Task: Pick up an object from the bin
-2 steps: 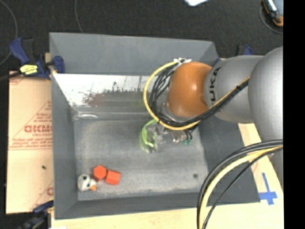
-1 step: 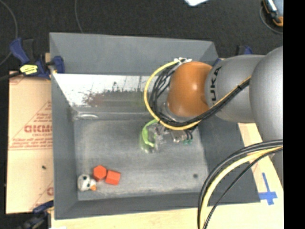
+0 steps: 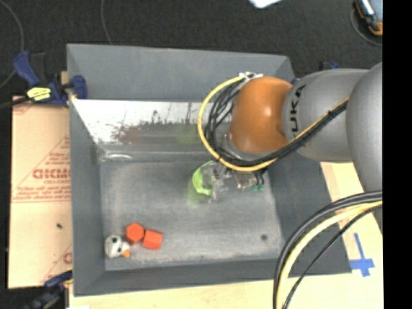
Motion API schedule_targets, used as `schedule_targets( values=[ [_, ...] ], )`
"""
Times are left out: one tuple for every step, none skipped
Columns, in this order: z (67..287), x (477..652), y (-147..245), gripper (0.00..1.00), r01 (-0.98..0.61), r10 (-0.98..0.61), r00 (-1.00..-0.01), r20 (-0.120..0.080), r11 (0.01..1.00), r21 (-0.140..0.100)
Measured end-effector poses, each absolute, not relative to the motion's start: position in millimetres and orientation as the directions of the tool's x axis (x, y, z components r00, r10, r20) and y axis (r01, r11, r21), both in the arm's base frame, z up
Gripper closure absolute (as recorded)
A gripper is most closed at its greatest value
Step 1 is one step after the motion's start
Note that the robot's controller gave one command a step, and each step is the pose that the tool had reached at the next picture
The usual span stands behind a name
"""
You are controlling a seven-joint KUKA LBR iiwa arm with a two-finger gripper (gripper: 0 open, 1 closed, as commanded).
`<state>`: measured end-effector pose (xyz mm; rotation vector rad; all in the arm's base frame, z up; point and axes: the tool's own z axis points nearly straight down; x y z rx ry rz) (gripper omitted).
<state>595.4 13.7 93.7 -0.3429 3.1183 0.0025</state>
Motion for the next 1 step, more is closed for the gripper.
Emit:
schedule_targets(
  values=[
    [111.1, 598.4, 13.4, 1.0, -0.217, -0.217, -0.976, -0.015, 0.976, -0.001]
  ],
)
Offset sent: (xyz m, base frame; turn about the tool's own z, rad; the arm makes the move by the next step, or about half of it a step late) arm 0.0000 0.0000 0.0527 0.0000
